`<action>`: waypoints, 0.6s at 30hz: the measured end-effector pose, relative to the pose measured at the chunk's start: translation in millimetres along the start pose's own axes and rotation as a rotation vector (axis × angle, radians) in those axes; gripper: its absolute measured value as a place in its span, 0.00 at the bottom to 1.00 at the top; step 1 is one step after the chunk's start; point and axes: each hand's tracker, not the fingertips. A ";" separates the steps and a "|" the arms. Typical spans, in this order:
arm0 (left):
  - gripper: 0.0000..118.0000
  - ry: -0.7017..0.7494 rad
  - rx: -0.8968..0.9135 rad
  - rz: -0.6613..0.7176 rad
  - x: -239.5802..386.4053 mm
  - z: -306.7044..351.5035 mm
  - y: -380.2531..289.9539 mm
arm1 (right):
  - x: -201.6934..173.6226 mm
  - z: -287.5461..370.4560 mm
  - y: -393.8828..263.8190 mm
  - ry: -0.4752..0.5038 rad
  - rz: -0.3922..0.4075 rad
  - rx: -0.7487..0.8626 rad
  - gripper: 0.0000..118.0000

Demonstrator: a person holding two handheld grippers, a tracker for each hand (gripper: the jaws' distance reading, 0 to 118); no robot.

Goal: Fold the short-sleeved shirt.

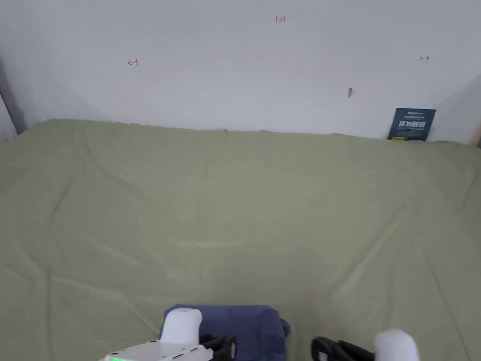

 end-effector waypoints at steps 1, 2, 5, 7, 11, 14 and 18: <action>0.13 0.018 0.012 0.022 -12.5 6.3 -1.5 | 7.5 -29.5 1.7 0.027 -0.013 -0.040 0.01; 0.13 0.021 0.020 0.044 -22.3 11.5 -2.0 | 14.5 -56.1 3.4 0.053 -0.040 -0.094 0.01; 0.27 0.061 0.034 0.113 -54.0 19.2 -5.8 | 46.7 -122.6 -10.1 0.323 -0.319 -0.153 0.01; 0.73 0.054 0.043 0.149 -76.8 22.9 -7.4 | 63.3 -147.6 -26.8 0.377 -0.462 -0.177 0.01; 0.85 -0.026 0.024 0.205 -119.0 20.1 -8.6 | 82.7 -160.5 -50.6 0.230 -0.403 -0.301 0.01; 0.87 -0.061 -0.040 0.293 -149.5 -4.7 -7.4 | 91.6 -154.6 -48.2 0.274 -0.443 -0.246 0.01; 0.88 -0.275 -0.208 0.458 -177.8 -54.4 -2.6 | 89.4 -155.7 -44.6 0.279 -0.393 -0.254 0.01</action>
